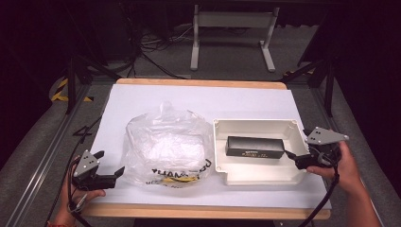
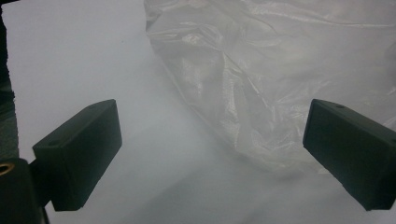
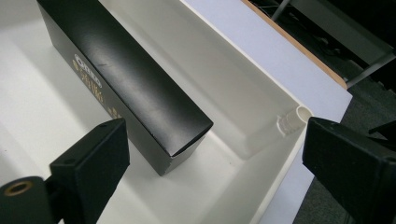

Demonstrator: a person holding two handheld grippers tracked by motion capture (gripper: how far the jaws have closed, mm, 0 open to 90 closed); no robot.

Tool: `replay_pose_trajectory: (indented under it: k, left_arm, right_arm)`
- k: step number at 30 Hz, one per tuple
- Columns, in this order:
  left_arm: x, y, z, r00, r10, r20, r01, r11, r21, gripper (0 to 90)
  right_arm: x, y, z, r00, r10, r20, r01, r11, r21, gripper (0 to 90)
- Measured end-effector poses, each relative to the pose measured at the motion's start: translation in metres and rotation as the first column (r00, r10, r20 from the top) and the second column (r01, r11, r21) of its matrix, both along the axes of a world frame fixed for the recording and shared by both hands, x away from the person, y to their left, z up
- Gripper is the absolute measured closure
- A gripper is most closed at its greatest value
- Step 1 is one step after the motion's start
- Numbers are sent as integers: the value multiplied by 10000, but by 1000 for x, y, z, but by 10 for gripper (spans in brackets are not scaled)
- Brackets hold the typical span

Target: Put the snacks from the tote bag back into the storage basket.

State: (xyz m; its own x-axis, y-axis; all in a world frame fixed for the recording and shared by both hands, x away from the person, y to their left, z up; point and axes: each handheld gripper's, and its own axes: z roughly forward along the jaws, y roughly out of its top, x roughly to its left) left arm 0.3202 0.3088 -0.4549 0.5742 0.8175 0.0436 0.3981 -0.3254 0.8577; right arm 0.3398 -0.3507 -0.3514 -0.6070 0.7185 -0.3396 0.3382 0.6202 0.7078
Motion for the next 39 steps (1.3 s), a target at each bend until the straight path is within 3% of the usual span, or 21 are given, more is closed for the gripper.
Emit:
replay_pose_trajectory:
  k: [9, 15, 29, 39]
  left_arm:
    - [0, 0, 0, 10000, -11, -20, 11, 10000, 31, 54]
    - [0, -1, -1, 10000, -13, -34, 13, 10000, 74, 54]
    - [0, 0, -1, 10000, 11, -21, -11, 10000, -3, 54]
    - [0, 0, -1, 10000, -8, -36, 8, 10000, 0, 54]
  right_arm:
    - [-9, -5, -9, 9999, -125, 116, 122, 9996, 251, 78]
    - [-16, -9, -18, 9990, -399, 198, 384, 9969, 691, 69]
    - [-31, -18, -42, 9958, -822, 404, 781, 9924, 954, 57]
    - [-39, -24, -59, 9920, -1191, 419, 1116, 9825, 1489, 48]
